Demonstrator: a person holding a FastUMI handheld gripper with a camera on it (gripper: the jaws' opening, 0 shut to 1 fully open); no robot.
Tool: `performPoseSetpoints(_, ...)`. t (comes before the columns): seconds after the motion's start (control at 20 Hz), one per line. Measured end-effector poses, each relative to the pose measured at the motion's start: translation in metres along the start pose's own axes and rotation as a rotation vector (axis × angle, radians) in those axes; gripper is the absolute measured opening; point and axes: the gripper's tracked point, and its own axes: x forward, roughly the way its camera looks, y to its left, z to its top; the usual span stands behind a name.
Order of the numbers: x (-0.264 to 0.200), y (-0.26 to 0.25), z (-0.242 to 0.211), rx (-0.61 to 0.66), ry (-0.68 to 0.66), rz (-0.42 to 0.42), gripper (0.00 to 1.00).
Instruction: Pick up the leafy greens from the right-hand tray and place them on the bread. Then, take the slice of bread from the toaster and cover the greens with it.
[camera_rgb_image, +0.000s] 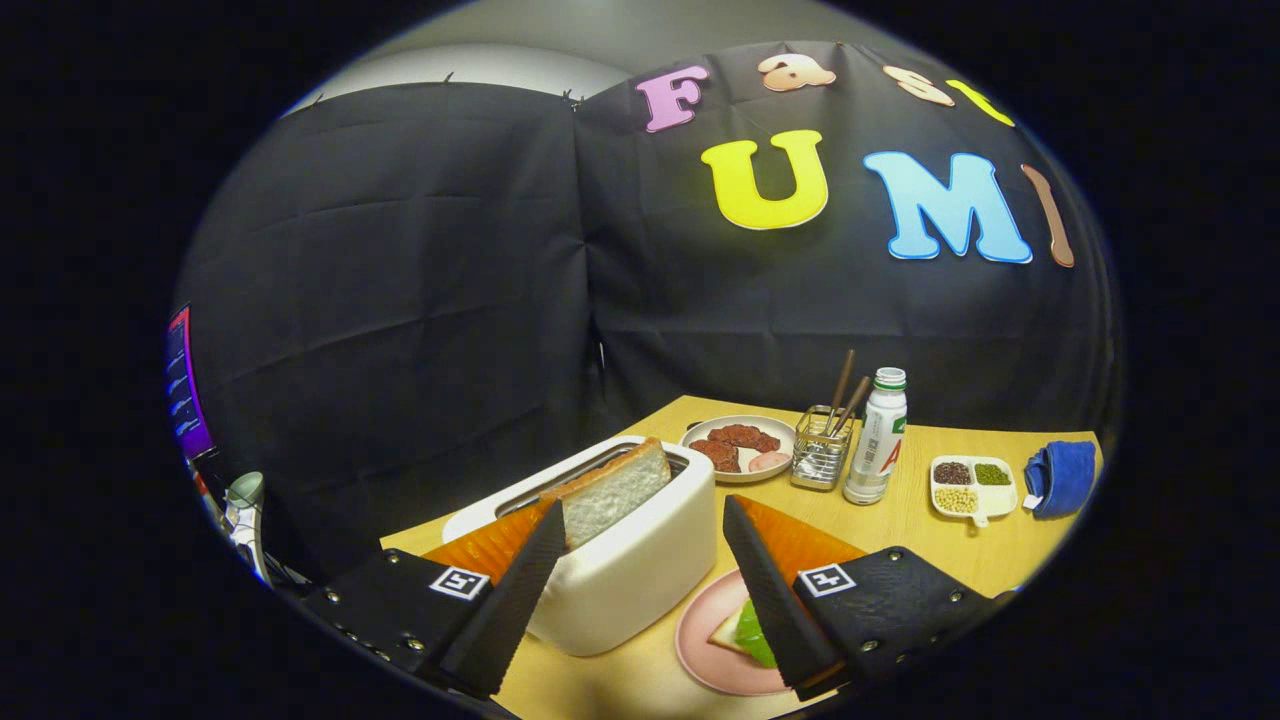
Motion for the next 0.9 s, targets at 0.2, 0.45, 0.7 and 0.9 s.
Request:
performPoseSetpoints(0.2, 0.020, 0.025, 0.004, 0.014, -0.013, 0.008, 0.94)
performPoseSetpoints(0.45, 0.047, 0.038, -0.008, 0.012, 0.007, -0.011, 0.75)
performPoseSetpoints(0.7, 0.058, 0.035, -0.018, -0.009, 0.026, -0.038, 0.67)
performPoseSetpoints(0.9, 0.061, 0.039, -0.022, -0.021, 0.028, -0.054, 0.35)
